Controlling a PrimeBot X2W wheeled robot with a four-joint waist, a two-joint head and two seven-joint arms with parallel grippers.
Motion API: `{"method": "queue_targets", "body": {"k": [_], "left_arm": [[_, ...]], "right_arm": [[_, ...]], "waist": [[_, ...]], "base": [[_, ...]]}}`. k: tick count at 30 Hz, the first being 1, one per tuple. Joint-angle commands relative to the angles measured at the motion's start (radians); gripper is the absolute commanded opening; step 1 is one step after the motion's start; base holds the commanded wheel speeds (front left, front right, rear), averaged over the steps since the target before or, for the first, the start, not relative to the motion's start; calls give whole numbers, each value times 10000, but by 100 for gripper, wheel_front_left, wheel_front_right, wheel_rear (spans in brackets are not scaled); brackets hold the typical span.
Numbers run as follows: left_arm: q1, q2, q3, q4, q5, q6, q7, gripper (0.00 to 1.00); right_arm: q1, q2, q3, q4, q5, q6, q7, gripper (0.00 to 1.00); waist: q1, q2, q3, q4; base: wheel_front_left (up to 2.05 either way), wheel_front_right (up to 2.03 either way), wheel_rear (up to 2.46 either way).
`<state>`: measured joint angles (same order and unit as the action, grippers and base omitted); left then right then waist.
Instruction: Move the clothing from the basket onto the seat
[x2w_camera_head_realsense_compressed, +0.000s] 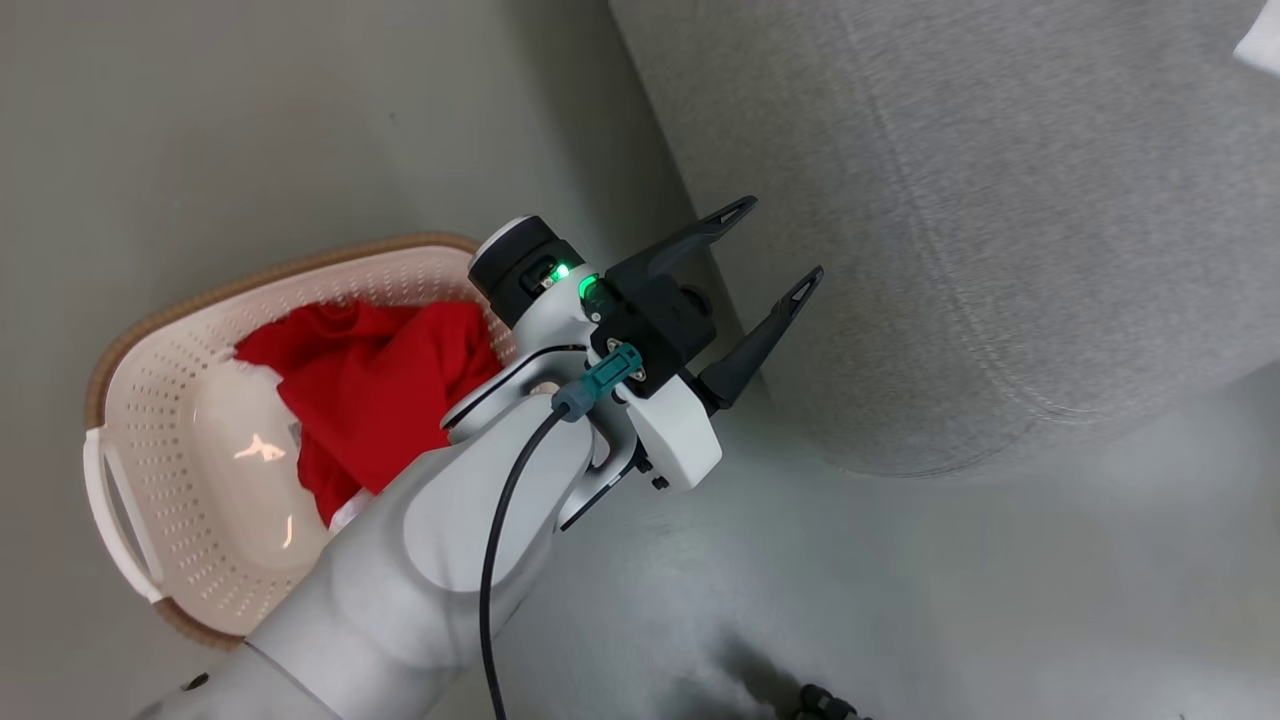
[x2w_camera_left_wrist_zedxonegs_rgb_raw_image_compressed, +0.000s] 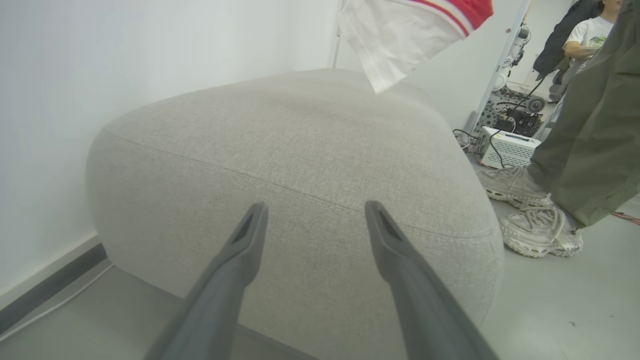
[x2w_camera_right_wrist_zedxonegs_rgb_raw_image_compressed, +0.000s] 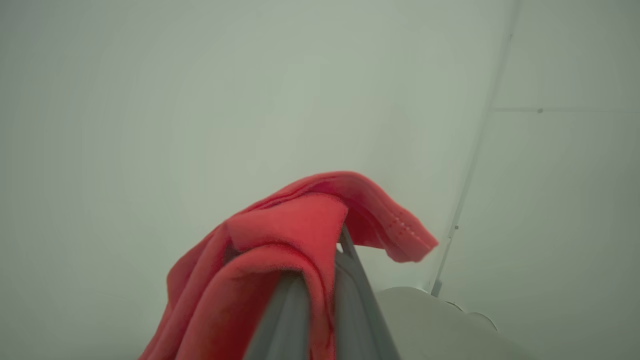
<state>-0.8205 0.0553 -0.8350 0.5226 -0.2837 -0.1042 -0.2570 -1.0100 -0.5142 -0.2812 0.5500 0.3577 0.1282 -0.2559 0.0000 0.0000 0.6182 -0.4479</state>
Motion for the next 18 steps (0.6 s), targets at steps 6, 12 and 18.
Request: {"method": "queue_targets", "body": {"k": [6,12,18], "left_arm": [[-549,-51,-65,-43,-94,251,-47,100],[-762,-51,-383,-42,-157,319,-47,100],[-649,-51,-507,-93,-381,493,-47,100]], "right_arm": [[-1115,-1097,-572,880,-503,25,-59,0],[-2333,-1635,-2015,2210,-353,25,-59,0],[-2900,-1777,-2420,2669,-313,25,-59,0]], "waist": [[0,0,1019,735],[0,0,1648,1460],[0,0,1918,1999]], "base": [[0,0,0],[0,0,0],[0,0,0]]}}
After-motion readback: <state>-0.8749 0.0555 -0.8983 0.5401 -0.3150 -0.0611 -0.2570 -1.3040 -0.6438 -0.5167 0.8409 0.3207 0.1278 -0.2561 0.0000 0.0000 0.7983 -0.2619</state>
